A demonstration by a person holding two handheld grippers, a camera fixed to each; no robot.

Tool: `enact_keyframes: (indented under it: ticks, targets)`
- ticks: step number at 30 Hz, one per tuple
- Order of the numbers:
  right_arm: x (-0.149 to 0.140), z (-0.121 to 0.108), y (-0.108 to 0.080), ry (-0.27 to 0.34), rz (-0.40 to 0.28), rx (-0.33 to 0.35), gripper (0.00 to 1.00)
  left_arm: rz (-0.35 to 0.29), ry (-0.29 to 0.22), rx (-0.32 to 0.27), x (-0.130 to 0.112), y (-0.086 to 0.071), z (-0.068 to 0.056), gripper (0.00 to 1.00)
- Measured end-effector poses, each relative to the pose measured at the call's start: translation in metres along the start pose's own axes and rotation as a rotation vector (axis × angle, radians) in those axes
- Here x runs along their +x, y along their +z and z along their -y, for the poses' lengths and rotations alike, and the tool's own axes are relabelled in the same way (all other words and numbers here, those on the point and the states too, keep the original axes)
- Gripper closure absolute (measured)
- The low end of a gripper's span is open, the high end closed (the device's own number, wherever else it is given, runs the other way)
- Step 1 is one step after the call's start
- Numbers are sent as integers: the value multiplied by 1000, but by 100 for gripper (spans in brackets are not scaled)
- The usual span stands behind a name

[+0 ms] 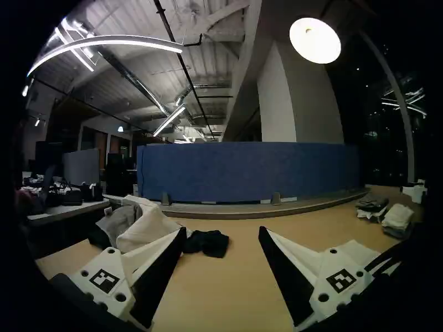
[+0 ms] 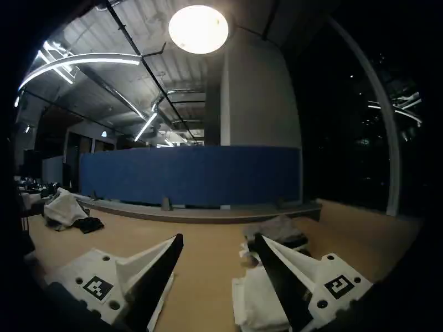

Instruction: Fold towel

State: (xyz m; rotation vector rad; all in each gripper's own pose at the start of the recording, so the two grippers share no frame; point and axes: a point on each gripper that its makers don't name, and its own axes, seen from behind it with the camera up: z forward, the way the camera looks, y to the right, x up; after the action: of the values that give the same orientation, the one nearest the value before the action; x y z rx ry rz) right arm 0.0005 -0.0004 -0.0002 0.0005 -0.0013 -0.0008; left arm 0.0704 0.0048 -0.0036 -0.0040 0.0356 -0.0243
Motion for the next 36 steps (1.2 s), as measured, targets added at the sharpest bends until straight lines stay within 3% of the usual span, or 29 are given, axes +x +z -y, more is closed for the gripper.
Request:
enact_keyframes:
  ticks: [3,11,20,24,30,36]
  targets:
    - [6,3,-2,-6,12,5,0,0,-16,12,29,1,4,4]
    - [49,2,-9,10,34,1,0,-20,-25,-13,100,-3,-9,4]
    - [111,1,-15,2,27,-6,0,-7,-11,-30,154,-7,-17,4]
    - [132,1,-15,1,25,-16,0,7,-13,-36,167,-8,-18,4]
    - [147,7,-13,-19,38,6,0,49,25,-75,169,-7,-26,4]
    - [148,16,-17,-45,91,57,0,111,41,-166,167,-17,-43,4]
